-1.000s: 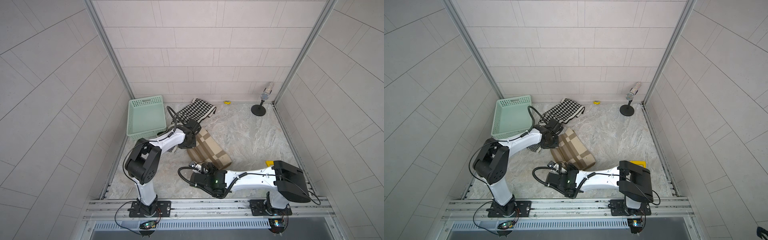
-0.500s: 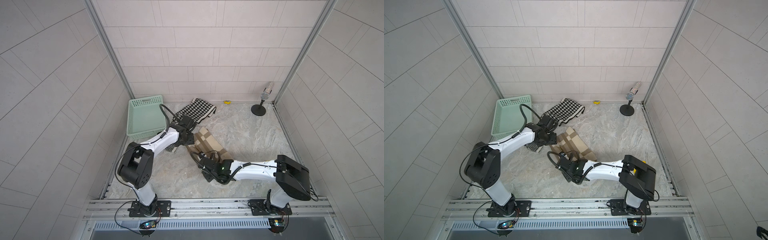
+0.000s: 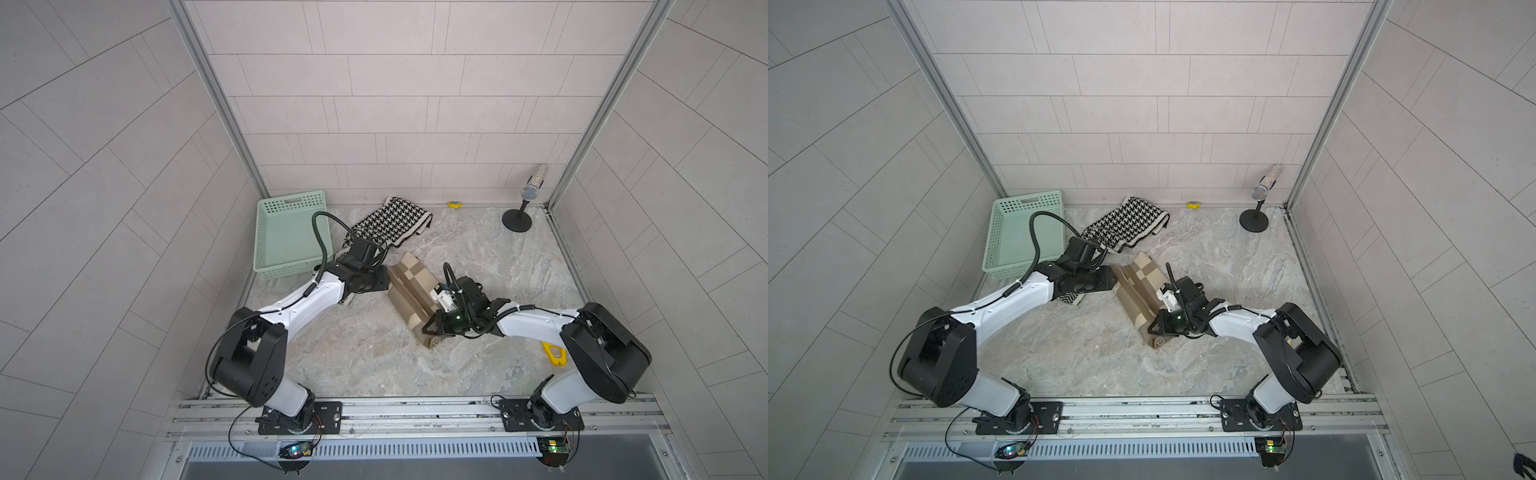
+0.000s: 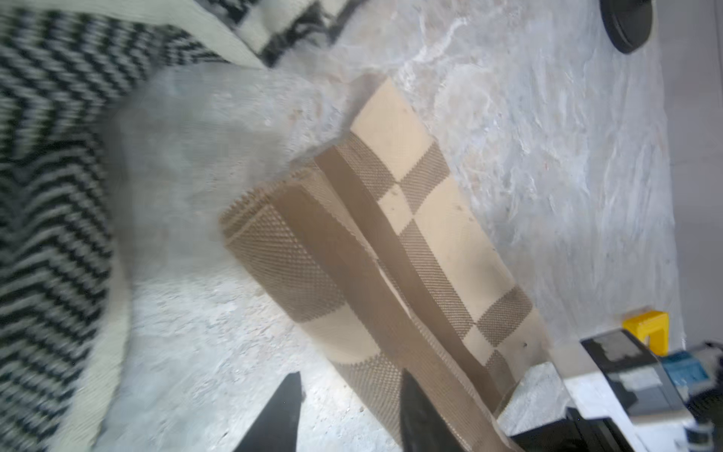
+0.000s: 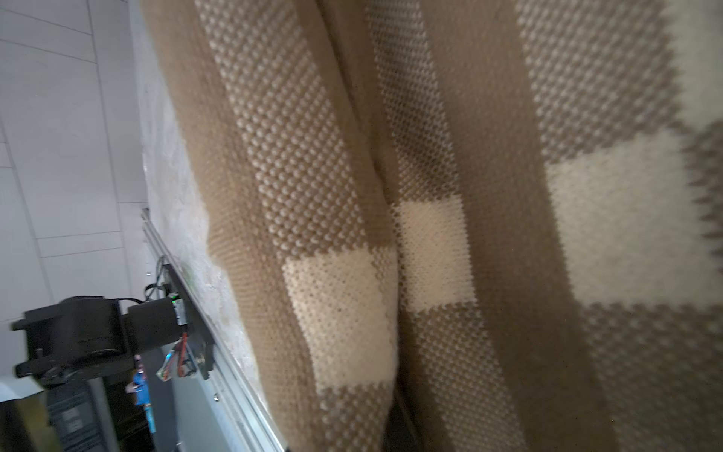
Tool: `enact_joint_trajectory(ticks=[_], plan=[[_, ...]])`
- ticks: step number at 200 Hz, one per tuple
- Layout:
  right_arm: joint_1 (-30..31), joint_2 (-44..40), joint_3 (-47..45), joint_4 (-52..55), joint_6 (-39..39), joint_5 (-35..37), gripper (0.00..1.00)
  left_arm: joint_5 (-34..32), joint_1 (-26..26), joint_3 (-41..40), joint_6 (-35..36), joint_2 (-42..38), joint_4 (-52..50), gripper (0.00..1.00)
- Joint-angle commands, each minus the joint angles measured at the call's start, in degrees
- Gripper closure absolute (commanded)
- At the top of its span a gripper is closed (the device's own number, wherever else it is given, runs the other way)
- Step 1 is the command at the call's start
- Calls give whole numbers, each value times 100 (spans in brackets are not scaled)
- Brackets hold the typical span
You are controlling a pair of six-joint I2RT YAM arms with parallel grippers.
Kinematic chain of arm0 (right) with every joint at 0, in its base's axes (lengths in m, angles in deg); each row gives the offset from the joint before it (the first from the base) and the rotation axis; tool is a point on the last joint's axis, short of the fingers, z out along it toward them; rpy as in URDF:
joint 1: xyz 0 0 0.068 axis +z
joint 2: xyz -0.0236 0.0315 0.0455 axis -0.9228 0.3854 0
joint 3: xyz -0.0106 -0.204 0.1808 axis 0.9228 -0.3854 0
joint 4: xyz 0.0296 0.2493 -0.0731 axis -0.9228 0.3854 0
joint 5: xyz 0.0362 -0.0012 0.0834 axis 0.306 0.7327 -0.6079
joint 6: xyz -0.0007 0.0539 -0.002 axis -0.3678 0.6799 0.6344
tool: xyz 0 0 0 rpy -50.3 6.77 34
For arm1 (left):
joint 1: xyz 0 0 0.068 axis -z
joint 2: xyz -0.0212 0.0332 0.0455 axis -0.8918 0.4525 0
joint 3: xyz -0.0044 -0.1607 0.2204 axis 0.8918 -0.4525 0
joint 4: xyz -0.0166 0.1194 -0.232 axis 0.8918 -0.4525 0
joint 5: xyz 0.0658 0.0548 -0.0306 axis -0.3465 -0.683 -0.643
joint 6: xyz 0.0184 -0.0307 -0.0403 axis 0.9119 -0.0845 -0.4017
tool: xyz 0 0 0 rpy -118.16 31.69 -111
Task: Roll up the scarf and place it into the basket
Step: Roll the scarf at the center of the board.
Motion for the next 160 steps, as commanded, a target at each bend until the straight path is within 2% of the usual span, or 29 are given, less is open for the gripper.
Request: enact_joint_trajectory(ticks=[1, 37, 57, 92, 113, 129, 160], plan=[[-176, 298, -80, -492, 345, -886, 95, 622, 68, 5, 102, 283, 717, 59], [-264, 517, -11, -303, 193, -902, 93, 663, 81, 219, 67, 845, 1055, 66], [-302, 518, 12, -163, 135, -822, 88, 577, 75, 436, 87, 1273, 1066, 69], [-293, 110, 169, 944, -437, -122, 70, 482, 70, 827, 30, 1983, 1050, 73], [-242, -361, 293, 1938, -855, 736, 60, 523, 67, 1020, -6, 2301, 1020, 75], [-98, -778, 426, 2755, -1090, 1696, 55, 551, 72, 1085, -58, 2448, 997, 76], [861, -1529, 807, 3832, -1307, 3861, 47, 683, 76, 1062, -118, 2504, 996, 76]])
